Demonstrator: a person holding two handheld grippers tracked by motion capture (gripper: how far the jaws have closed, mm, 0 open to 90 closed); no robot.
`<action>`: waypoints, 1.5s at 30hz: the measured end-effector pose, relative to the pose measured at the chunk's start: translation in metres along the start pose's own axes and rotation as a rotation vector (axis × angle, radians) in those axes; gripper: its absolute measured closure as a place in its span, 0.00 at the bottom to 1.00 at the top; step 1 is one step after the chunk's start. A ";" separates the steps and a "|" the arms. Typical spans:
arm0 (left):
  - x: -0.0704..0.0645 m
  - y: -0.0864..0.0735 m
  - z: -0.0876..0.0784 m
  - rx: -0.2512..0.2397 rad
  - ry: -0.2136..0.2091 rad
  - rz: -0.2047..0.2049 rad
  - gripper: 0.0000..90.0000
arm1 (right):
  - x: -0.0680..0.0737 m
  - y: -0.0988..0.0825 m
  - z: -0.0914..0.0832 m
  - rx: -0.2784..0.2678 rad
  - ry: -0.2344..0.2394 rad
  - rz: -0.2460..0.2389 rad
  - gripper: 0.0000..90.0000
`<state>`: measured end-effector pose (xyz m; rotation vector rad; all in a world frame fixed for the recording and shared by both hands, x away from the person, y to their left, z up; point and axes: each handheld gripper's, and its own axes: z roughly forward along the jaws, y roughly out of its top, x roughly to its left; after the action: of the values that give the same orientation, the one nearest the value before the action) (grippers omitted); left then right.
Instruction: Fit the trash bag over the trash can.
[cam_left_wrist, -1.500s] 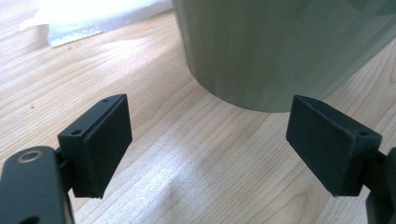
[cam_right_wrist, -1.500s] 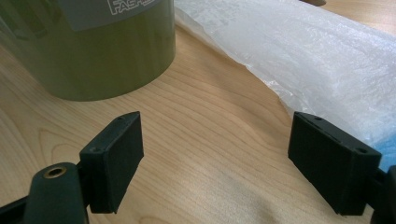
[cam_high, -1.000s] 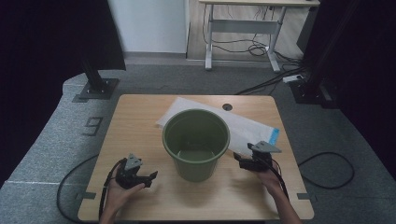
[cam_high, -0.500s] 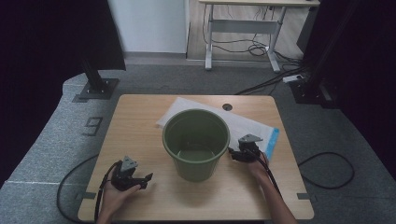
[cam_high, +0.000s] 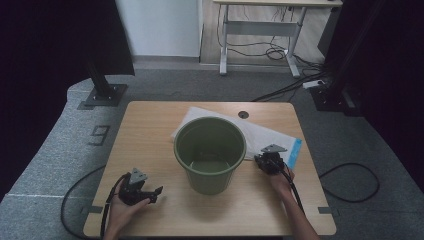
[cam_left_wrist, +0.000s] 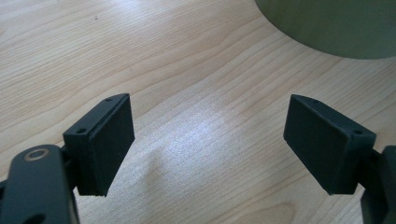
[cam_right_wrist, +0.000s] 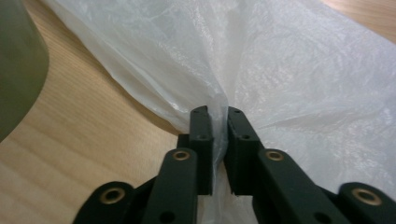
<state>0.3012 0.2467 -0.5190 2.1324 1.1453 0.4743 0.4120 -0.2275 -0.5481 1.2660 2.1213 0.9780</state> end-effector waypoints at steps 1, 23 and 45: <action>0.000 0.000 0.000 0.000 0.000 0.001 0.18 | -0.001 -0.002 -0.004 0.000 -0.001 0.009 0.92; 0.005 -0.004 -0.006 -0.027 -0.011 -0.024 0.19 | 0.007 -0.079 -0.105 0.023 -0.058 0.091 0.90; 0.007 -0.005 -0.006 -0.040 -0.017 -0.035 0.20 | 0.054 -0.004 -0.017 0.016 0.087 -0.031 0.48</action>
<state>0.2990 0.2565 -0.5183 2.0745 1.1524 0.4591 0.3732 -0.1863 -0.5434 1.2150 2.2118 1.0223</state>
